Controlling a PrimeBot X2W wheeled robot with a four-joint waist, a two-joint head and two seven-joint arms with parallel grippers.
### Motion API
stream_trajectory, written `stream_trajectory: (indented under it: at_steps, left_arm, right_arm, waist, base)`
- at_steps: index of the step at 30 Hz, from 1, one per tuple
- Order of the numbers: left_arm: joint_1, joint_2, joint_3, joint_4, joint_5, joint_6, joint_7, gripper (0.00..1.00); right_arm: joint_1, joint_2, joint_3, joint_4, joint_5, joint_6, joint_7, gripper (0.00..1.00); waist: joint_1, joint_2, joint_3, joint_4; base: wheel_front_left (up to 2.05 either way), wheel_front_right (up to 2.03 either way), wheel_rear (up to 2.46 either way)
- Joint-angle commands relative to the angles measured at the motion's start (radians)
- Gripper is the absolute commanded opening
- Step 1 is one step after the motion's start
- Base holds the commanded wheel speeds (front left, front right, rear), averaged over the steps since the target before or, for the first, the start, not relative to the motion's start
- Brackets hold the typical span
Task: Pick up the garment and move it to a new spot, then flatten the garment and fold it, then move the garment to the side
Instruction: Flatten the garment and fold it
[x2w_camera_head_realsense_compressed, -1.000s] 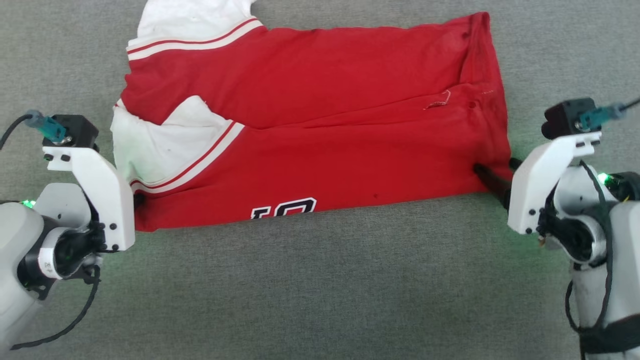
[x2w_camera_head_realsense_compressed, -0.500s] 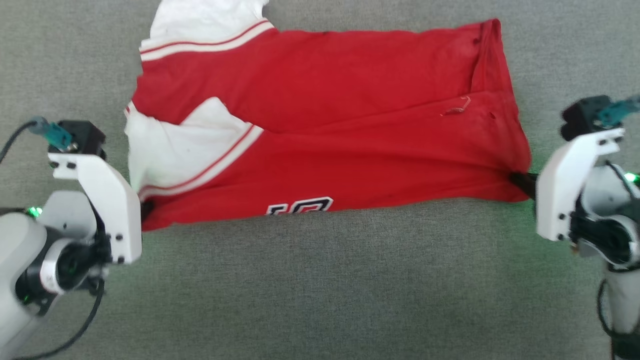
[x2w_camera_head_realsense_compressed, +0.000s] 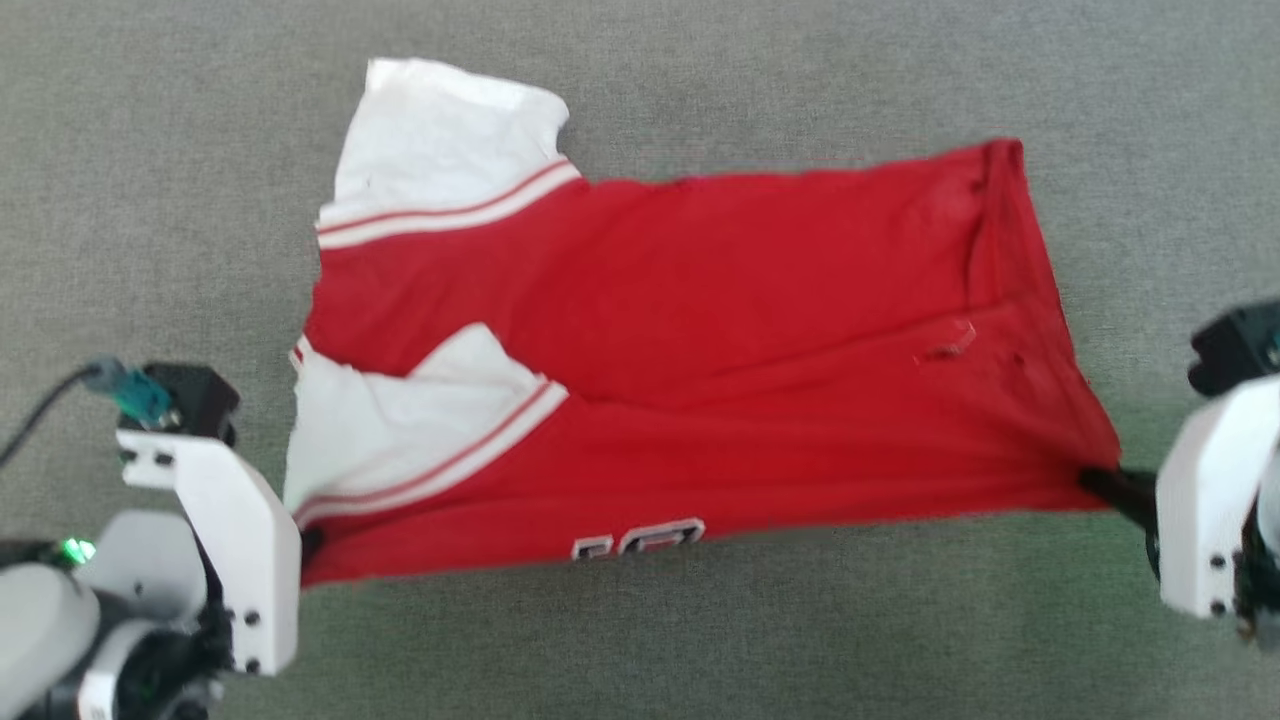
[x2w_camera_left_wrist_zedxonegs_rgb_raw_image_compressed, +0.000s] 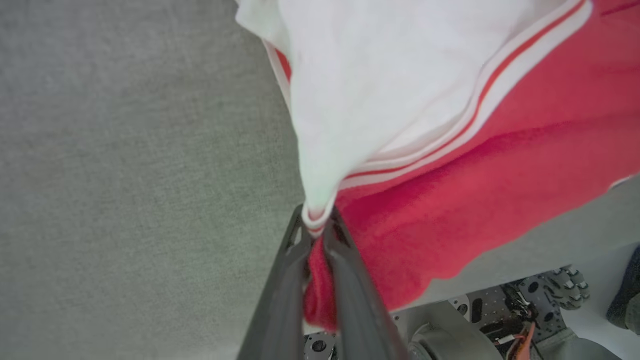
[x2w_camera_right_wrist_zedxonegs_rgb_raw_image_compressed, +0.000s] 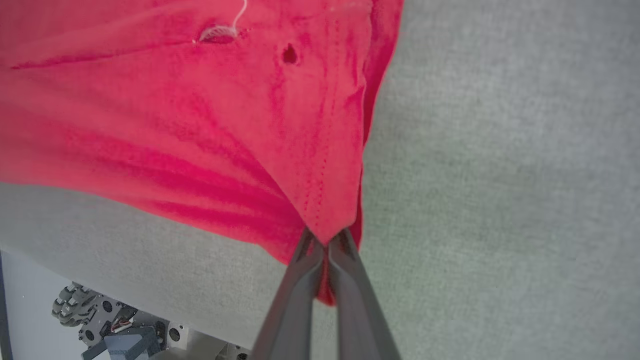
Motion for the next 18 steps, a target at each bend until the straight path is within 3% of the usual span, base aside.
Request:
stream_trajectory:
  at_steps: [1,5,6,7,8,9,10,11,12,18]
  left_arm:
    - [0.025,-0.001,-0.006,-0.007,0.000,0.005,-0.011,0.00]
    - [0.049,-0.022,-0.020,0.031,-0.001,-0.015,-0.032,0.00]
    - [0.049,-0.033,-0.020,0.050,-0.004,-0.026,-0.037,0.30]
    - [0.049,-0.033,-0.020,0.050,-0.004,-0.026,-0.037,0.30]
    - [0.046,-0.040,-0.021,0.071,-0.003,-0.039,-0.042,0.36]
    - [0.041,-0.046,-0.023,0.091,0.000,-0.052,-0.046,0.50]
    - [0.034,-0.058,-0.022,0.113,0.000,-0.065,-0.051,1.00]
    - [0.029,-0.067,-0.020,0.135,-0.006,-0.076,-0.052,1.00]
    - [0.025,-0.071,-0.022,0.152,-0.005,-0.088,-0.054,1.00]
    - [-0.013,-0.042,0.016,0.180,-0.011,-0.117,-0.062,1.00]
  right_arm:
    - [0.031,0.016,-0.016,-0.016,0.000,-0.001,0.004,0.00]
    - [0.078,0.046,-0.015,-0.014,-0.032,-0.001,-0.044,0.00]
    - [0.079,0.057,-0.010,0.000,-0.040,-0.001,-0.064,0.00]
    - [0.079,0.057,-0.010,0.000,-0.040,-0.001,-0.064,0.00]
    - [0.079,0.072,-0.002,0.016,-0.041,-0.001,-0.081,0.02]
    - [0.072,0.081,0.008,0.031,-0.042,-0.001,-0.103,0.19]
    - [0.061,0.081,0.021,0.044,-0.049,-0.001,-0.127,0.32]
    - [0.055,0.081,0.034,0.059,-0.054,-0.001,-0.151,0.59]
    - [0.054,0.083,0.043,0.075,-0.057,-0.001,-0.171,1.00]
    - [0.042,0.085,0.036,0.085,-0.050,-0.001,-0.277,1.00]
  waist:
    - [0.0000,0.0000,0.004,0.004]
    - [0.0000,0.0000,0.017,0.006]
    - [0.0000,0.0000,0.021,0.004]
    - [0.0000,0.0000,0.021,0.004]
    - [0.0000,0.0000,0.025,0.002]
    - [0.0000,0.0000,0.027,-0.001]
    - [0.0000,0.0000,0.029,-0.003]
    - [0.0000,0.0000,0.030,-0.007]
    - [0.0000,0.0000,0.032,-0.009]
    - [0.0000,0.0000,0.026,-0.020]
  base:
    - [0.00,0.00,0.00]
    - [0.00,0.00,0.00]
    - [0.00,0.00,0.00]
    - [0.00,0.00,0.00]
    - [0.00,0.00,0.00]
    - [0.00,0.00,0.00]
    - [0.00,0.00,0.00]
    - [0.00,0.00,0.00]
    - [0.00,0.00,0.00]
    - [0.00,0.00,0.00]
